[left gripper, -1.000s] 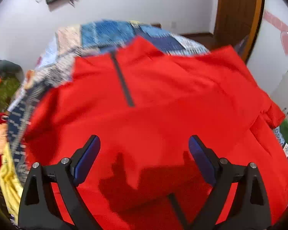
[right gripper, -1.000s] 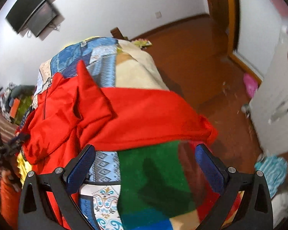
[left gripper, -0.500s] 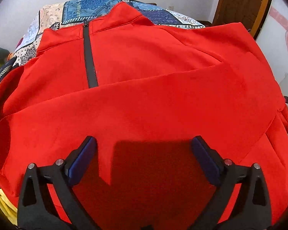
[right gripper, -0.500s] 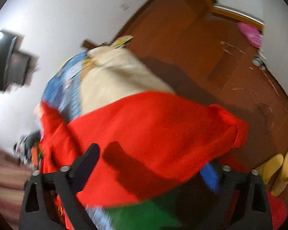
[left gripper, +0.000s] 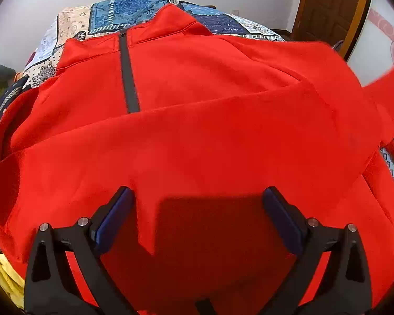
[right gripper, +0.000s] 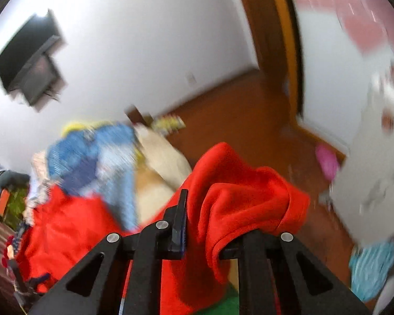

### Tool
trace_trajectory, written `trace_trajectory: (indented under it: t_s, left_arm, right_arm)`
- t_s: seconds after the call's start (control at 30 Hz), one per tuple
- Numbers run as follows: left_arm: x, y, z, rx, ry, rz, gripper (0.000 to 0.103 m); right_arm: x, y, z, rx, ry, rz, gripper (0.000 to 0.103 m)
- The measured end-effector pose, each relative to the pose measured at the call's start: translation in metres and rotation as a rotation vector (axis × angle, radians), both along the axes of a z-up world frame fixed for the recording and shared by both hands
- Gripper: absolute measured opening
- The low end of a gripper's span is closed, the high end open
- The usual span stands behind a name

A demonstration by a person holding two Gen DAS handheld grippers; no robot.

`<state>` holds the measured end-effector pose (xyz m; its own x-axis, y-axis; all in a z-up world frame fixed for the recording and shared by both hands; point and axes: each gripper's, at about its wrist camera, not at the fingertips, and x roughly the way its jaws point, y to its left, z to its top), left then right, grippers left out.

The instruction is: Fold large clothes

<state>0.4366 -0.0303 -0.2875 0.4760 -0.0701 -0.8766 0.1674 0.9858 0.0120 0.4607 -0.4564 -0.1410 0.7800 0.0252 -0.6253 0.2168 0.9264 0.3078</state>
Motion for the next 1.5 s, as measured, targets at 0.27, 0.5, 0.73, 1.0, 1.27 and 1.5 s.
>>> trace_trajectory:
  t_s: [0.27,0.5,0.73,1.0,1.27,1.5]
  left_arm:
    - [-0.028,0.026,0.035,-0.022,-0.075,0.016,0.101]
    - [-0.065,0.082,0.087,-0.042,-0.193,0.071,0.101]
    - [-0.112,0.167,0.117,-0.038,-0.263,0.175,0.101]
    - [-0.163,0.243,0.1,-0.016,-0.231,0.287,0.101]
    - [-0.185,0.274,0.063,0.021,-0.165,0.342,0.101]
    - [-0.188,0.271,0.052,0.0,-0.136,0.35,0.101]
  right_arm:
    - [0.004,0.09,0.138,-0.085,-0.195,0.221,0.012]
    - [0.022,0.217,0.166,-0.056,-0.213,0.427,0.012]
    - [0.04,0.368,0.125,0.026,-0.094,0.658,0.012]
    - [0.032,0.527,-0.008,0.027,0.191,0.884,0.012]
    - [-0.004,0.588,-0.115,0.015,0.424,1.035,0.012]
    - [-0.017,0.585,-0.143,-0.084,0.57,1.021,0.012]
